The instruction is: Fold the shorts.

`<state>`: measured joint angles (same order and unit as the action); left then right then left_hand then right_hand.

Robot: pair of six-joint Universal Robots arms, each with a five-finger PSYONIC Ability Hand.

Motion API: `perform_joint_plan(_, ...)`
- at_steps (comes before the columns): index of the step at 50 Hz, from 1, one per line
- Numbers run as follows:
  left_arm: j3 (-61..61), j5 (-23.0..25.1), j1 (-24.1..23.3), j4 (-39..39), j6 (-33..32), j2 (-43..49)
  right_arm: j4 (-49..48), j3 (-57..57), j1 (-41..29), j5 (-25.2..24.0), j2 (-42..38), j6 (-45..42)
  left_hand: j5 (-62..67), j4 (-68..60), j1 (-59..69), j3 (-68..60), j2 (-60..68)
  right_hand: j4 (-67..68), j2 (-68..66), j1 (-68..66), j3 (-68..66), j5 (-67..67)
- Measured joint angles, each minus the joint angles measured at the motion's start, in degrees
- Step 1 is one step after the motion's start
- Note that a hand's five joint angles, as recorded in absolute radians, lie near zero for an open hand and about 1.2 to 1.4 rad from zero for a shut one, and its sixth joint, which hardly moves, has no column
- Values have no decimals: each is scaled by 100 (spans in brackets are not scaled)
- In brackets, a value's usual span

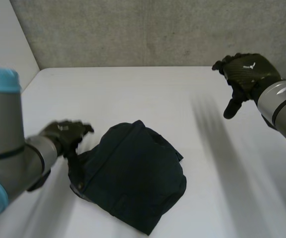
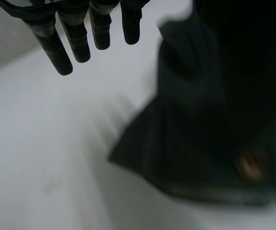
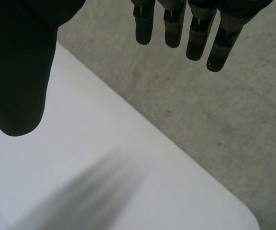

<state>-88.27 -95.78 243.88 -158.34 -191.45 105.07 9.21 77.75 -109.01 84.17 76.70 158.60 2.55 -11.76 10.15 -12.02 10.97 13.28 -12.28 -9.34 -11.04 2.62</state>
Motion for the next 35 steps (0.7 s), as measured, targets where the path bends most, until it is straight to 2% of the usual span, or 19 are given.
perform_joint_plan(3,-263,1,-3,-56,-77,165,-6,83,0,6,-53,-43,29,-49,141,-33,98,0,0,0,0,0)
perform_joint_plan(6,-416,1,0,-152,-112,360,-11,140,0,13,-87,-59,725,-798,1095,-758,934,0,0,0,0,0)
perform_joint_plan(8,-443,-5,10,-246,-119,476,-15,158,0,17,-99,-59,1794,-1911,2159,-1929,2051,0,0,0,0,0)
perform_joint_plan(9,-438,-12,17,-297,-122,517,-17,161,0,18,-101,-58,2727,-2925,3064,-2988,3120,0,0,0,0,0)
perform_joint_plan(10,-426,-21,25,-340,-125,544,-18,162,0,18,-103,-57,2727,-2925,3064,-2988,3120,0,0,0,0,0)
perform_joint_plan(11,-387,-48,39,-432,-132,587,-21,160,-1,22,-106,-57,4219,-4498,4402,-4429,4565,0,0,0,0,0)
perform_joint_plan(13,-264,-127,65,-603,-153,621,-23,153,-1,24,-106,-57,5041,-5415,5063,-5279,5494,0,0,0,0,0)
perform_joint_plan(17,155,-434,122,-962,-232,618,-28,134,-3,28,-109,-52,5146,-5639,5074,-5360,5620,0,0,0,0,0)
perform_joint_plan(24,1535,-1262,175,-1569,-698,549,-54,137,-6,31,-118,-49,5146,-5649,5074,-5546,5692,0,0,0,0,0)
perform_joint_plan(27,2066,-1416,85,-1778,-885,546,-70,138,-4,34,-117,-48,5146,-5650,5074,-5578,5711,0,0,0,0,0)
perform_joint_plan(31,2573,-1473,-189,-2073,-1027,568,-80,126,4,40,-116,-46,5146,-5651,5074,-5617,5721,0,0,0,0,0)
perform_joint_plan(35,2970,-1396,-944,-2662,-1170,798,-88,72,48,56,-106,-34,5146,-5653,5074,-5662,5726,0,0,0,0,0)
